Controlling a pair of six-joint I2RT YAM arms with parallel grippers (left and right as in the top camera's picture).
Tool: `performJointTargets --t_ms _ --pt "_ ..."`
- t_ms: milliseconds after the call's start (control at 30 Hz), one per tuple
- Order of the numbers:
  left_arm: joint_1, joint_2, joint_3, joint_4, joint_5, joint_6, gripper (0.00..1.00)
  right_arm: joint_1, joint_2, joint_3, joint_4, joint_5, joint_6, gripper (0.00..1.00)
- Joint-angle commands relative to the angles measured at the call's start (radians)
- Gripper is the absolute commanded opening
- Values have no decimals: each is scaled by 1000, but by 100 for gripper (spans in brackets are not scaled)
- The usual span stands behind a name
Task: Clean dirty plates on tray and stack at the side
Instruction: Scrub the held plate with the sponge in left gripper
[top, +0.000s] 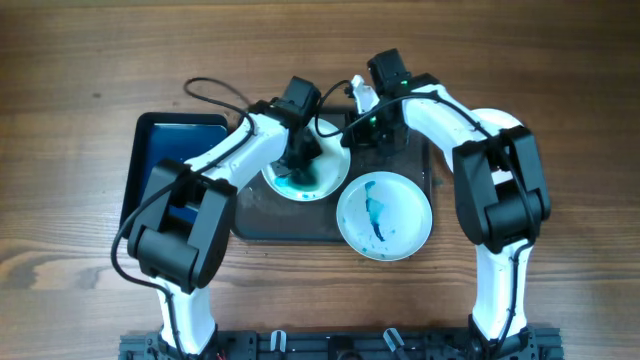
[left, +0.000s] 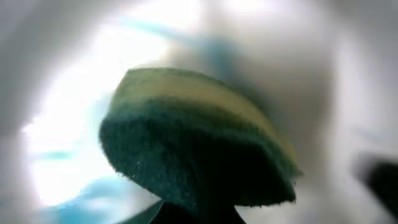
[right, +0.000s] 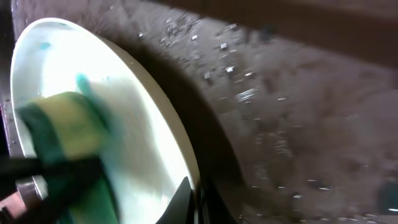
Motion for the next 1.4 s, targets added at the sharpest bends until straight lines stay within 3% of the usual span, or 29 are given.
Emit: performJointTargets --t_ms 0,133,200,267,367,467,533,667,700,767,833,1033,1200,1367 --pt "-40 42 -19 111 359 204 4 5 15 -7 6 -14 26 4" --pt "-7 42 -19 168 240 186 4 5 15 -7 -4 -14 24 4" --pt "24 42 -19 150 30 130 4 5 15 -7 -6 -14 23 4" --pt "70 42 -19 76 -298 -4 4 5 15 -7 -7 -14 23 4" --pt "105 42 -19 -8 -444 -83 4 5 15 -7 -6 -14 23 4" --pt "121 42 -19 -94 -388 -99 4 5 15 -7 -5 -14 23 4" --pt "119 42 -19 -142 -222 -58 4 5 15 -7 -3 -14 23 4" --pt "103 42 -19 -74 447 344 4 5 15 -7 -6 -14 24 4" --pt "103 42 -19 -52 553 403 4 5 15 -7 -9 -14 24 4" --pt "105 42 -19 -5 626 431 4 5 15 -7 -15 -14 24 4" --pt "109 42 -19 58 528 409 4 5 15 -7 -19 -14 24 4" --pt "116 42 -17 114 -40 292 4 5 15 -7 -18 -14 24 4" --pt "147 42 78 -35 -188 222 4 6 15 -7 -18 5 23 4" --pt "205 41 302 -339 -184 219 4 9 15 -7 -30 24 -3 4"
